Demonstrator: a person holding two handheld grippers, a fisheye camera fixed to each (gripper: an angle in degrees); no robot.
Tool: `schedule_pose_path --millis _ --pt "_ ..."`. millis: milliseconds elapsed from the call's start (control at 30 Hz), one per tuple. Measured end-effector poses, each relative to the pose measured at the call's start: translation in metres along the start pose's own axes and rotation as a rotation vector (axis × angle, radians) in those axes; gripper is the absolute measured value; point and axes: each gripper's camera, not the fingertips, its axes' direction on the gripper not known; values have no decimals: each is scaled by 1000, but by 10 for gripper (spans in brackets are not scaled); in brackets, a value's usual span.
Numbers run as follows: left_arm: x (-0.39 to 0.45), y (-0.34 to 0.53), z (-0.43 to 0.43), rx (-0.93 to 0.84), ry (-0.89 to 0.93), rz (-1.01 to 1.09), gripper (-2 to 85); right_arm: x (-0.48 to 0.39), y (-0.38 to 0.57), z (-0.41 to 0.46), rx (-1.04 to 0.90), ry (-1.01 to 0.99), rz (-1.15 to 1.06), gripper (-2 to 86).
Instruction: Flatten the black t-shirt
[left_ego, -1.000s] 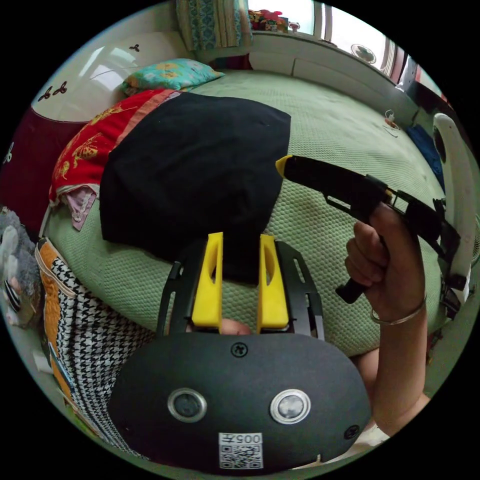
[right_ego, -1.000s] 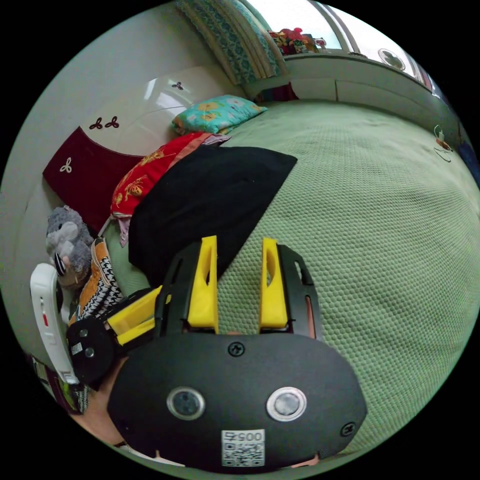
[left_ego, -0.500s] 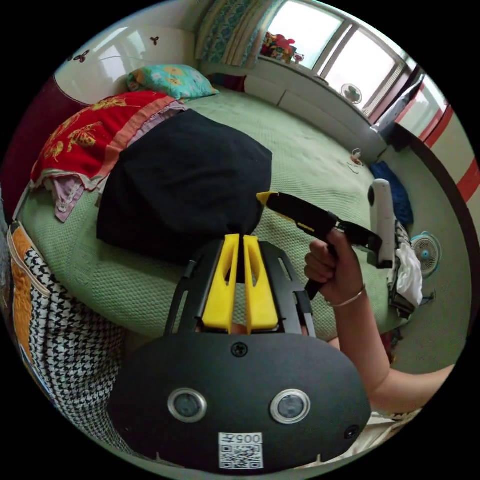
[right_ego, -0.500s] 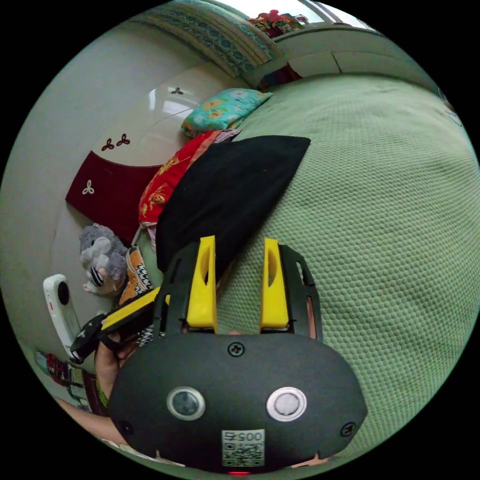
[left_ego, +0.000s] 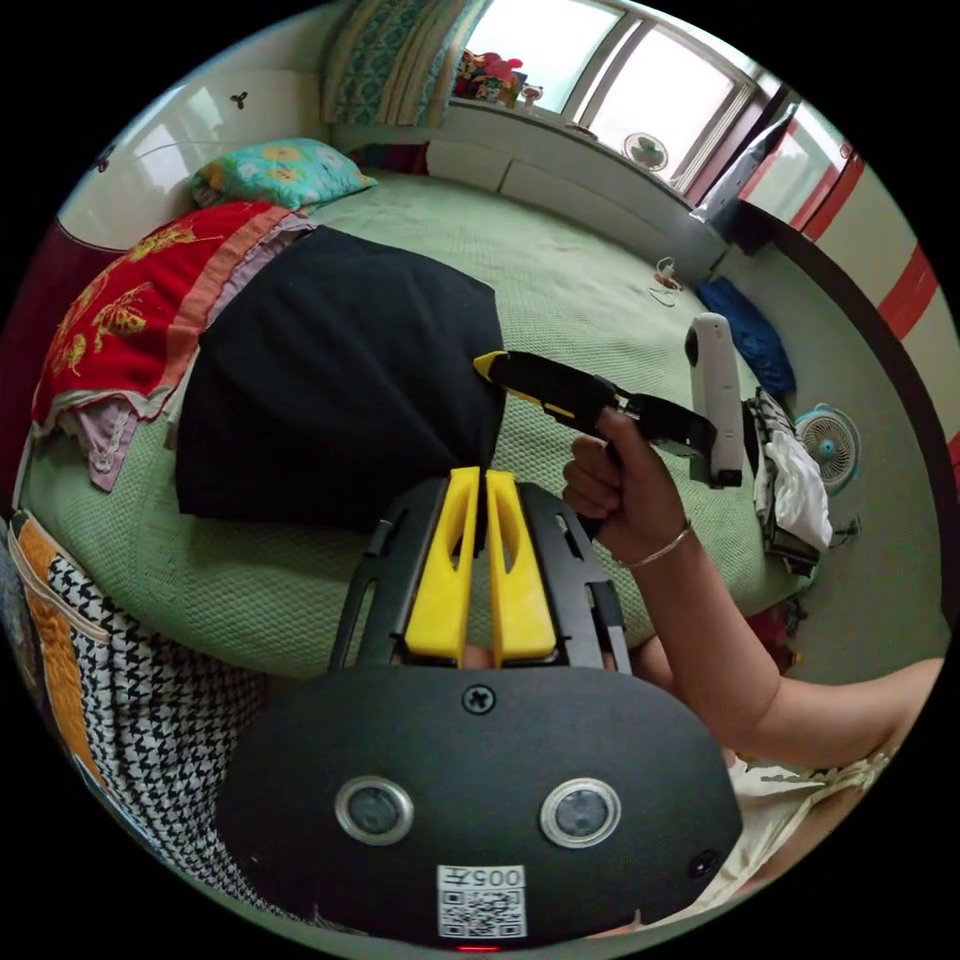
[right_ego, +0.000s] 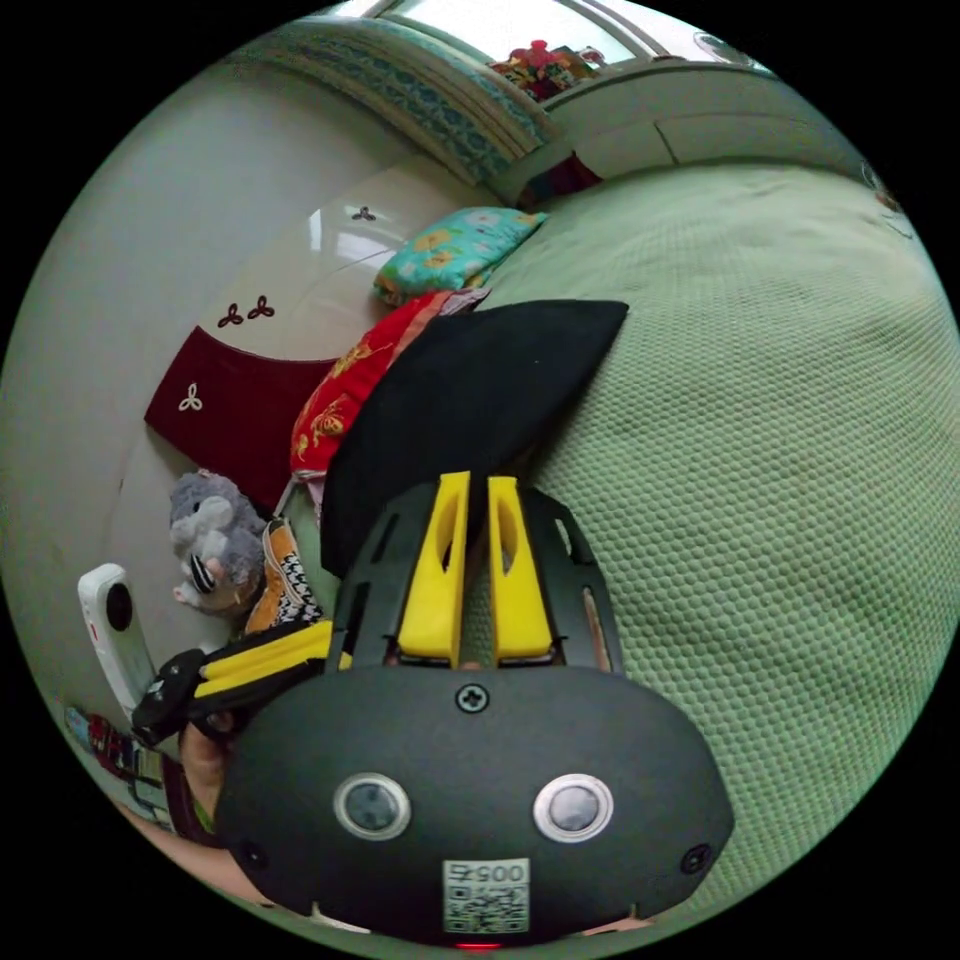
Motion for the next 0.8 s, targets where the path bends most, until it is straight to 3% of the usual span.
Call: schedule_pose_path --millis 233,600,800 --pt "23 -7 14 0 120 73 3 -49 17 -32 116 323 -210 -10" --pt "83 -33 66 -28 259 214 4 -31 30 -72 116 593 -101 -10" --pt "63 -51 80 66 212 15 -2 -12 32 -98 90 736 -75 -10"
